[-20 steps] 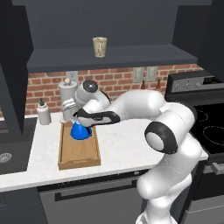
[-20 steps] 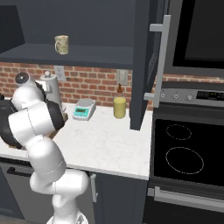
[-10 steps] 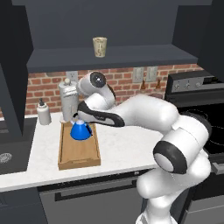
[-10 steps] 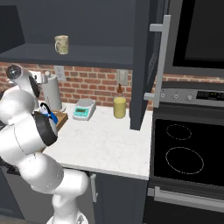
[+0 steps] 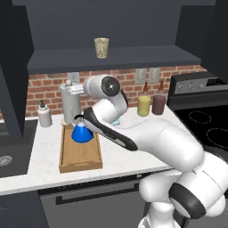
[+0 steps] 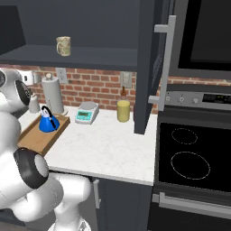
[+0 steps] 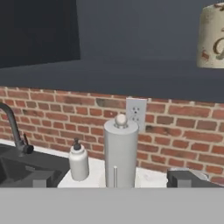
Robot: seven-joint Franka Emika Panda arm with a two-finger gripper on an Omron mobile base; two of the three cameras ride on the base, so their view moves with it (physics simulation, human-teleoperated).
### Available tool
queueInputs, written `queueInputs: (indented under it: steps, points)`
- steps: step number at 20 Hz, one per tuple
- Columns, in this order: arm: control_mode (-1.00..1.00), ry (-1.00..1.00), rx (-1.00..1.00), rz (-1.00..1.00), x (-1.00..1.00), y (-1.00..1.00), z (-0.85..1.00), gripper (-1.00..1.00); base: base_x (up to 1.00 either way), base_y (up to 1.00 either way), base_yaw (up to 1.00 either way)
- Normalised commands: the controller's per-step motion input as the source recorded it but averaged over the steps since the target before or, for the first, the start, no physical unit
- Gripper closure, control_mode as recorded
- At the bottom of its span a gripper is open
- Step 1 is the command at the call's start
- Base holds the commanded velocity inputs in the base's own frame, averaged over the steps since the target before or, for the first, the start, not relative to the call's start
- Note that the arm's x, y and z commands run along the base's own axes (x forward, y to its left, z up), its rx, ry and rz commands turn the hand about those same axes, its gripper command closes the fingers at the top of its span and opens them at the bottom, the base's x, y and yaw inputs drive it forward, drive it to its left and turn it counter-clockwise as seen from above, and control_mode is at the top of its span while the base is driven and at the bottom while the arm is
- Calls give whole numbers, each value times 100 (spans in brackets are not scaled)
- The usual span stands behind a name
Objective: Pick the kettle from the counter and place it on the tray. Then pick the mug from the cabinet and place it on the tray. Then close the cabinet doors.
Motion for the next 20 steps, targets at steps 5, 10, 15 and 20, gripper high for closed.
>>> queueInputs:
  steps: [5,10,15,20]
  points:
    - [-100,-13,8,-7,-56,-46,69,-100,0,0,0]
    - [-100,-4,10,-4,-29,-41,93,-100,0,0,0]
    - [-100,0,4,0,-11,-28,74,-100,0,0,0]
    - [-100,0,-1,0,0,-5,-3,-100,0,0,0]
